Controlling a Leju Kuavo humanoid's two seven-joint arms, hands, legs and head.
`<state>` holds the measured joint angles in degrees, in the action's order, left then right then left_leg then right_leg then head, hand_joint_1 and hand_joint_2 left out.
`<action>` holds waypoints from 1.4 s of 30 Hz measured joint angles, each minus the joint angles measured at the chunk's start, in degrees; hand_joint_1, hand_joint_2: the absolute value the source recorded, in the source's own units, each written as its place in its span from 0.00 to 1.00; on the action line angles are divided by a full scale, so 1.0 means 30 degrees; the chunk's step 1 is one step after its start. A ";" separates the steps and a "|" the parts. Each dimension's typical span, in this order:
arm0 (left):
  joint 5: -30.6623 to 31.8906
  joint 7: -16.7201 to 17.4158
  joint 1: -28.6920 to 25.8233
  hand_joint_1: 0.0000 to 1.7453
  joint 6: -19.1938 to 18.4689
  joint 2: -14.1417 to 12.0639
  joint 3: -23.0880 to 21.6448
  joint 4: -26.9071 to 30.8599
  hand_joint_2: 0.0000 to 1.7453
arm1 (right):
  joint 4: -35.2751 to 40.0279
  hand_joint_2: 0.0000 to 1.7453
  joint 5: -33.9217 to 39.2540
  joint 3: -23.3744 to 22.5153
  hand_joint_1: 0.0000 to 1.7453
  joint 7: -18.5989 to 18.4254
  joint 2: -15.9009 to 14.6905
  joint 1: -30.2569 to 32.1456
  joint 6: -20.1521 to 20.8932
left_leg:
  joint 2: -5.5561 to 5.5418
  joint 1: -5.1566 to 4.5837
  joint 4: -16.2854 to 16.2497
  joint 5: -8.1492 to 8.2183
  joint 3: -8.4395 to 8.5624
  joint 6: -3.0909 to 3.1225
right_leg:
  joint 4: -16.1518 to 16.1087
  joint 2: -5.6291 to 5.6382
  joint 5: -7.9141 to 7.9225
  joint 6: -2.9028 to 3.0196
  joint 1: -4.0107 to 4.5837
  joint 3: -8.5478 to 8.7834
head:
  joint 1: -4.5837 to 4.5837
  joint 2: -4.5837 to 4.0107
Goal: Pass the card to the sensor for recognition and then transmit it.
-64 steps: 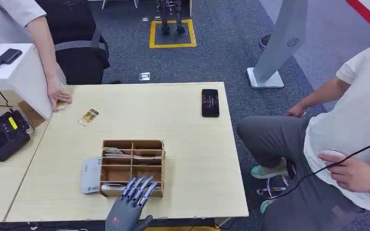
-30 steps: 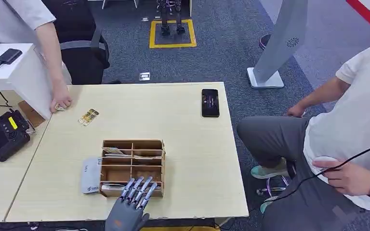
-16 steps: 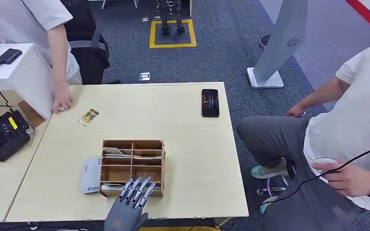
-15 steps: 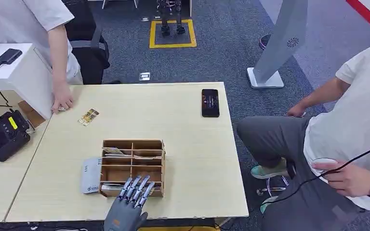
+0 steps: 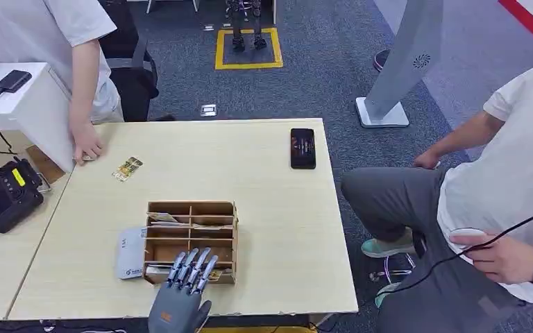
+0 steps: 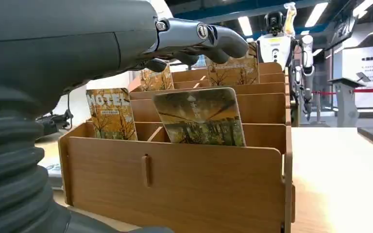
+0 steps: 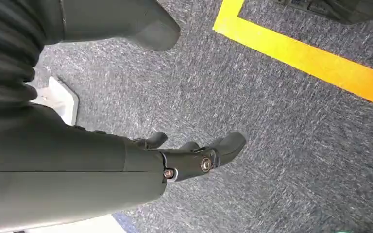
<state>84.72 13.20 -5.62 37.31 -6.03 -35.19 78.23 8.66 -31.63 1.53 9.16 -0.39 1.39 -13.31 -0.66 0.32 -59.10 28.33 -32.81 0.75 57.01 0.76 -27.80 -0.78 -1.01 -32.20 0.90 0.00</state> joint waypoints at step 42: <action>0.0044 0.0051 -0.0006 0.00 0.0007 0.0153 0.0255 -0.0015 1.00 | 0.0000 1.00 0.0000 0.0000 0.00 0.0000 0.0066 0.0004 -0.0001 | 0.0000 0.0000 0.0000 0.0000 0.0000 0.0000 | 0.0001 0.0000 0.0000 0.0000 0.0000 0.0000 | 0.0000 0.0000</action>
<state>84.85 13.35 -5.63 37.33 -5.57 -34.42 78.18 8.66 -31.63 1.53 9.16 -0.20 1.40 -13.31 -0.66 0.32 -59.10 28.33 -32.81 0.75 57.01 0.76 -27.80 -0.78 -1.01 -32.20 0.90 0.00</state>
